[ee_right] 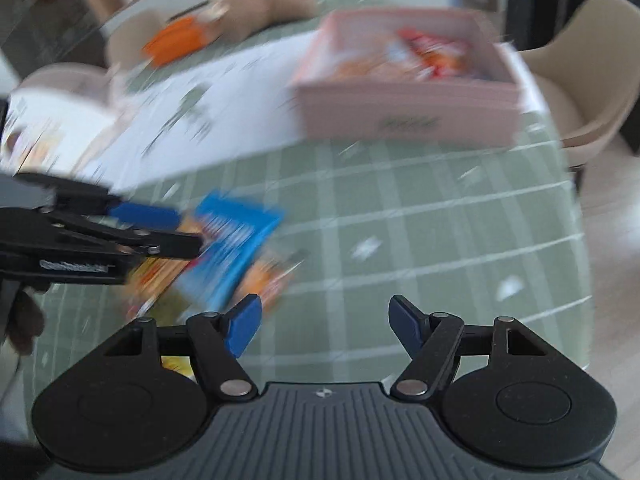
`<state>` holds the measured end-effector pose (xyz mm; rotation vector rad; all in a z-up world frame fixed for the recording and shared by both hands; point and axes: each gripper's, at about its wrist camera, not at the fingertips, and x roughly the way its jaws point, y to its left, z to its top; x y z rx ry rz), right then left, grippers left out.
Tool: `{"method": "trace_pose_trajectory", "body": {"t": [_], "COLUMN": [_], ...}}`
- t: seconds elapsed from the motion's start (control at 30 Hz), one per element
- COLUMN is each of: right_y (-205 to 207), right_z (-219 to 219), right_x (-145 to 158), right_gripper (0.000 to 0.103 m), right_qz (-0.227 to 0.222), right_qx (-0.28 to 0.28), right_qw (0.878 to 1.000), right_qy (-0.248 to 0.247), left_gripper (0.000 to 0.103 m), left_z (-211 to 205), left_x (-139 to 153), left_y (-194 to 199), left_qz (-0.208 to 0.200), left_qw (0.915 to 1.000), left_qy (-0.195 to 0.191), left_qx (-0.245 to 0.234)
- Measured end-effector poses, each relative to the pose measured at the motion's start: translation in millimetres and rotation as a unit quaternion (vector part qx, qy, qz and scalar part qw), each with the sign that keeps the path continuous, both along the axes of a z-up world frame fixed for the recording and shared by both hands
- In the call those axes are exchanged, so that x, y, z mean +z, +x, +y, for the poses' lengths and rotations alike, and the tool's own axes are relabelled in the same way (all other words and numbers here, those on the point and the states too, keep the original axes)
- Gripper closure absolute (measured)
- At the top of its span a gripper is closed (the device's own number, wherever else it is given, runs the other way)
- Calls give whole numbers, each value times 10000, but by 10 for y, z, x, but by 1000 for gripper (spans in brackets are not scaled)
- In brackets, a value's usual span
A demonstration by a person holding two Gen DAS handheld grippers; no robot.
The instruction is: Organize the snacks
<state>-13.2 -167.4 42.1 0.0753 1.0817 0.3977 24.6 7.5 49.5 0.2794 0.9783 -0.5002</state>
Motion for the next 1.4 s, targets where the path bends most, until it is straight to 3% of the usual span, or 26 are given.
{"method": "trace_pose_trajectory", "body": {"t": [0.07, 0.23, 0.3, 0.43, 0.7, 0.8, 0.93, 1.03, 1.13, 1.23, 1.3, 1.37, 1.4], "right_y": [-32, -100, -153, -268, -210, -165, -162, -223, -318, -451, -556, -600, -603], "right_z": [153, 454, 534, 657, 532, 348, 186, 243, 429, 593, 649, 651, 632], "right_x": [-12, 80, 78, -14, -90, -72, 14, 94, 69, -26, -35, -30, -18], "right_gripper": [32, 32, 32, 31, 31, 31, 31, 31, 30, 30, 30, 38, 47], "right_qz": [57, -15, -18, 79, -212, -221, -22, 264, 591, 827, 641, 565, 548], "right_qx": [72, 134, 182, 378, -32, -256, -329, 3, 418, 935, 1197, 1334, 1364], "right_qw": [9999, 9999, 9998, 9987, 9923, 9935, 9986, 9996, 9971, 9922, 9902, 9885, 9885], "right_qy": [44, -3, -95, -340, -1217, -1085, -423, 125, 249, -53, -325, -420, -350], "left_gripper": [59, 60, 62, 62, 62, 62, 62, 63, 63, 63, 63, 63, 63], "left_z": [25, 245, 347, 491, 539, 552, 575, 586, 663, 734, 768, 774, 766], "left_x": [-19, -61, -35, 65, 136, 90, -36, -5, 28, 34, 20, 1, -3], "left_y": [-6, 193, 239, 205, -62, -147, -144, -122, -125, -126, -100, -84, -84], "left_qz": [-35, -37, 15, 351, 485, 571, 669, 549, 523, 473, 482, 533, 542], "left_qw": [9998, 9973, 9952, 9901, 9889, 9904, 9887, 9878, 9846, 9823, 9799, 9784, 9785], "left_qy": [192, 141, -40, -833, -1013, -885, -852, -789, -839, -755, -740, -770, -780], "left_qx": [76, 718, 978, 1075, 977, 894, 1035, 1229, 1445, 1647, 1788, 1840, 1833]}}
